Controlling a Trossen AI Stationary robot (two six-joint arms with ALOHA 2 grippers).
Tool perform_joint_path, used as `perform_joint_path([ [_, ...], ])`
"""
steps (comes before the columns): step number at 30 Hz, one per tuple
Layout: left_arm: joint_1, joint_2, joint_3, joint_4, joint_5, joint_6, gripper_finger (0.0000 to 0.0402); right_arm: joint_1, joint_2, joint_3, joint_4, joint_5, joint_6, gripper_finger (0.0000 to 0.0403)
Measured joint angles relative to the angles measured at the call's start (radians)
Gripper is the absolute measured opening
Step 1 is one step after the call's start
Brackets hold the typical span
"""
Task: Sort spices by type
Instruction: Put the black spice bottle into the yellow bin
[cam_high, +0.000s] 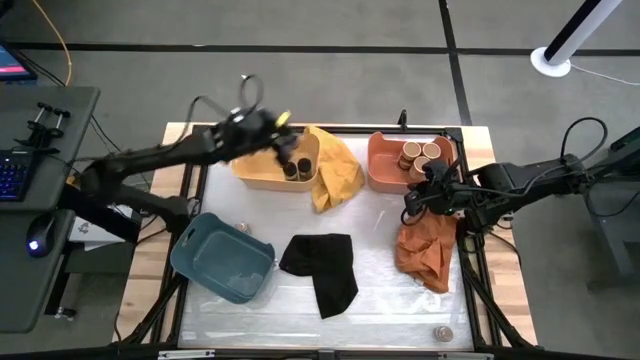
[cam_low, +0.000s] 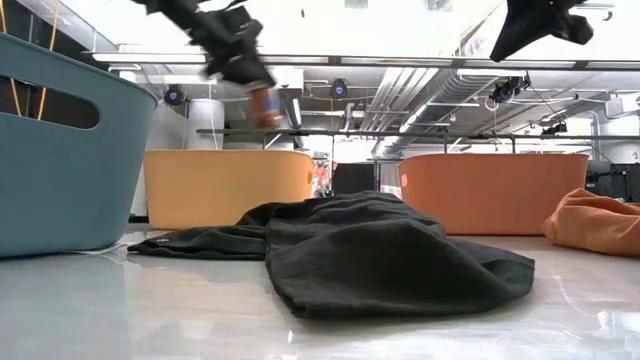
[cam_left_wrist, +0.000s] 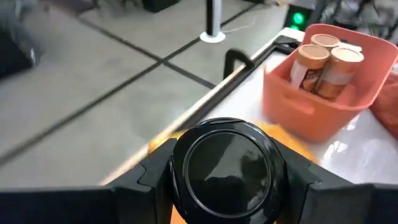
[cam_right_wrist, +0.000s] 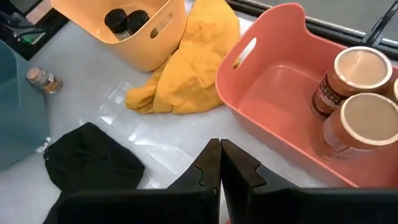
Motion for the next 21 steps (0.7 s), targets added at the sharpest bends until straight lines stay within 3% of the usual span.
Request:
perform_joint_path([
  [4, 0.001, -0.231, -0.248, 0.029, -0.038, -0.142, 0.0162, -0.005, 0.000, 0.000, 0.000, 0.024, -0.006, 0.0000],
  [8, -0.006, -0.334, -0.316, 0.022, -0.122, -0.194, 0.0162, -0.017, 0.000, 0.000, 0.005, 0.025, -0.006, 0.0000],
  [11, 0.008, -0.315, -0.327, -0.012, -0.149, -0.198, 0.0162, -0.023, 0.000, 0.000, 0.012, 0.027, -0.006, 0.0000],
  [21, 0.002, -0.070, -0.360, 0.126, -0.095, -0.281, 0.0162, -0.023, 0.000, 0.000, 0.027, 0.028, 0.012, 0.0000],
])
